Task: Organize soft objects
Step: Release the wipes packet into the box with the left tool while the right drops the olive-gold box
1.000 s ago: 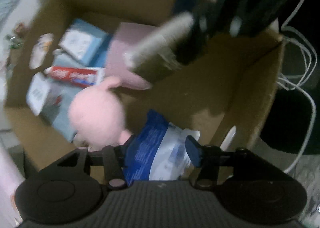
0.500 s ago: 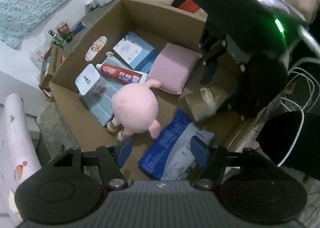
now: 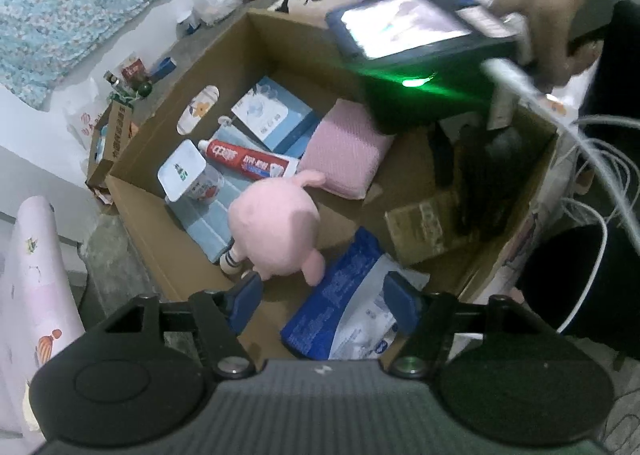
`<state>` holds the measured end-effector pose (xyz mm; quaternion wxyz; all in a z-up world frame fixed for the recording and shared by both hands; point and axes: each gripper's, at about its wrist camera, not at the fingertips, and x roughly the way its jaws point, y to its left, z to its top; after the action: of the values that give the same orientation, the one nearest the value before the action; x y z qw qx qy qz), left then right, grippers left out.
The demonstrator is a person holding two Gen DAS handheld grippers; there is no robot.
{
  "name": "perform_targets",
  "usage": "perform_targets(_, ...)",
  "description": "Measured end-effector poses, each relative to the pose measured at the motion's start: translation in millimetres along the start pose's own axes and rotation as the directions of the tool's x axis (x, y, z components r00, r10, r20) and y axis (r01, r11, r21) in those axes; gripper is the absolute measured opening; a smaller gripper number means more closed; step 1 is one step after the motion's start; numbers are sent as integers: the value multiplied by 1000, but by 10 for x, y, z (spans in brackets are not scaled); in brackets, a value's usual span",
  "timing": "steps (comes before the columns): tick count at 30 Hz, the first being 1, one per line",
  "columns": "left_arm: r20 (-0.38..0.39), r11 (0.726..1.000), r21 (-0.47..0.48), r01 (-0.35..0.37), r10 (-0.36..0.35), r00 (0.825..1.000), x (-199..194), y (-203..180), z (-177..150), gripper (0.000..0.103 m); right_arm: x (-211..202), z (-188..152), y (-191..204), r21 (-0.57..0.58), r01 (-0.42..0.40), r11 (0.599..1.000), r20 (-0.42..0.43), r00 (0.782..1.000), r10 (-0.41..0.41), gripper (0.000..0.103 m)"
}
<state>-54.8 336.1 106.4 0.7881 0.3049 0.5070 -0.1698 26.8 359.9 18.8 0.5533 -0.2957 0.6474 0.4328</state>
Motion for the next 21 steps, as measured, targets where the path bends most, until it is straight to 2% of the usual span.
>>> perform_targets(2, 7, 1000, -9, 0, 0, 1000, -9, 19, -24, 72, 8, 45, -71, 62, -105, 993, -23, 994, 106, 45)
perform_targets(5, -6, 1000, -10, -10, 10, 1000, 21, 35, -66, 72, 54, 12, -140, 128, -182, 975, -8, 983, 185, 44)
perform_targets(10, -19, 1000, -16, -10, 9, 1000, 75, 22, -96, 72, 109, -9, -262, 207, -276, 938, 41, 961, 274, 50)
perform_targets(11, -21, 1000, -9, -13, 13, 1000, 73, -1, -92, 72, 112, -13, -271, 216, -282, 935, 45, 959, 279, 51)
perform_targets(13, -19, 1000, 2, -19, 19, 1000, 44, -29, -82, 72, 60, -37, -233, 182, -255, 949, 53, 967, 250, 62)
perform_targets(15, -9, 999, -1, -33, 33, 999, -14, -26, -57, 74, -69, -102, -185, 131, -230, 964, 92, 971, 219, 82)
perform_targets(16, -2, 999, -9, -46, 46, 999, -49, -14, -42, 76, -158, -141, -179, 115, -229, 967, 116, 969, 216, 83)
perform_targets(19, 34, 996, -46, -82, 84, 996, -200, 17, 38, 76, -472, -286, -181, 82, -277, 957, 194, 947, 257, 83)
perform_targets(21, 71, 992, -74, -102, 107, 992, -334, 9, 105, 77, -722, -451, -228, 64, -320, 945, 272, 917, 292, 87)
